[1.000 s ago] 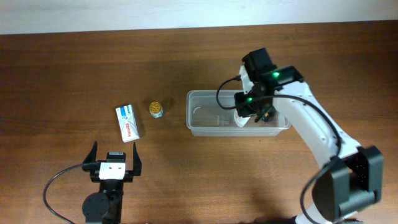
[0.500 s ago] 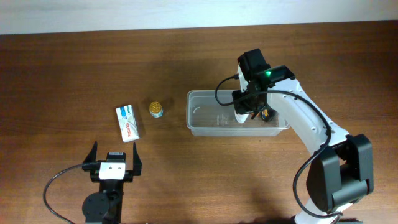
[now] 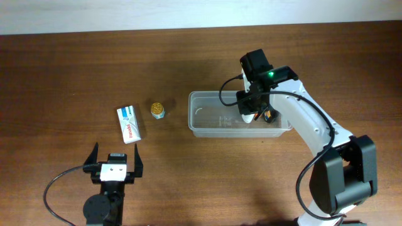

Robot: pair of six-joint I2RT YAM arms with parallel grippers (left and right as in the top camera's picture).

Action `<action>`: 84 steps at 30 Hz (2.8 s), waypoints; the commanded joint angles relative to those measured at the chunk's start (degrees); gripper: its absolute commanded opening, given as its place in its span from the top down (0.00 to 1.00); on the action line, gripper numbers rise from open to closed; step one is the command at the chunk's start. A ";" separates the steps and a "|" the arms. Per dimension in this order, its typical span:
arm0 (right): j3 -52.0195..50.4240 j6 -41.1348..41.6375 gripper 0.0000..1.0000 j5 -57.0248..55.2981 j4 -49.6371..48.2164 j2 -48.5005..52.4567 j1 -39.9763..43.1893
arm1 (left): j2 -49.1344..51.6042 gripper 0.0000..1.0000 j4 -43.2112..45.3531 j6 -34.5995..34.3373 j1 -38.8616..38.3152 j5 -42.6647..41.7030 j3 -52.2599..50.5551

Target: Pack container

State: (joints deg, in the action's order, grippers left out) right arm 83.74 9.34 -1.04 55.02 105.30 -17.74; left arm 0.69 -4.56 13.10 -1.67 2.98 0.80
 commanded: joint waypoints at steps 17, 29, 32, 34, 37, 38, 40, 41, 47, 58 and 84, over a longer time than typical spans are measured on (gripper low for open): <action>3.13 0.33 0.62 -1.18 1.53 0.11 -0.31 | -0.33 0.01 -0.04 0.70 0.39 -0.66 -0.28; 28.61 -3.52 0.51 -2.78 18.73 -1.46 -0.07 | -0.33 0.01 -0.04 0.70 0.39 -0.66 -0.26; 35.23 -3.41 0.40 -7.37 23.71 -2.05 1.36 | -0.33 0.01 -0.04 0.70 0.39 -0.66 -0.28; 38.49 -3.30 0.27 -10.43 26.25 -2.49 3.21 | -0.33 0.01 -0.04 0.70 0.39 -0.66 -0.28; 40.96 -3.28 0.04 -13.53 28.92 -3.34 7.17 | -0.33 0.01 -0.04 0.70 0.39 -0.66 -0.28; 41.20 -3.28 0.01 -13.88 29.64 -3.61 9.07 | -0.33 0.01 -0.04 0.70 0.39 -0.66 -0.28; 41.20 -3.02 0.01 -13.84 30.69 -3.85 12.98 | -0.33 0.01 -0.04 0.70 0.39 -0.66 -0.28; 41.20 -2.86 0.02 -13.81 31.34 -3.85 15.04 | -0.33 0.01 -0.04 0.70 0.39 -0.63 -0.28; 40.09 -2.86 0.02 -13.14 32.65 -3.72 26.45 | -0.33 0.01 -0.04 0.70 0.39 -0.66 -0.28; 38.21 -2.86 0.02 -11.85 32.65 -3.56 37.66 | -0.33 0.01 -0.04 0.70 0.39 -0.66 -0.26; 25.90 -2.89 0.02 -12.50 30.23 -3.56 42.51 | -0.33 0.01 -0.04 0.70 0.39 -0.63 -0.28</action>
State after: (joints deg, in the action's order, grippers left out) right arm 110.06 6.00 -13.06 85.38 102.28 24.77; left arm 0.69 -4.56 13.10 -1.67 2.98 0.80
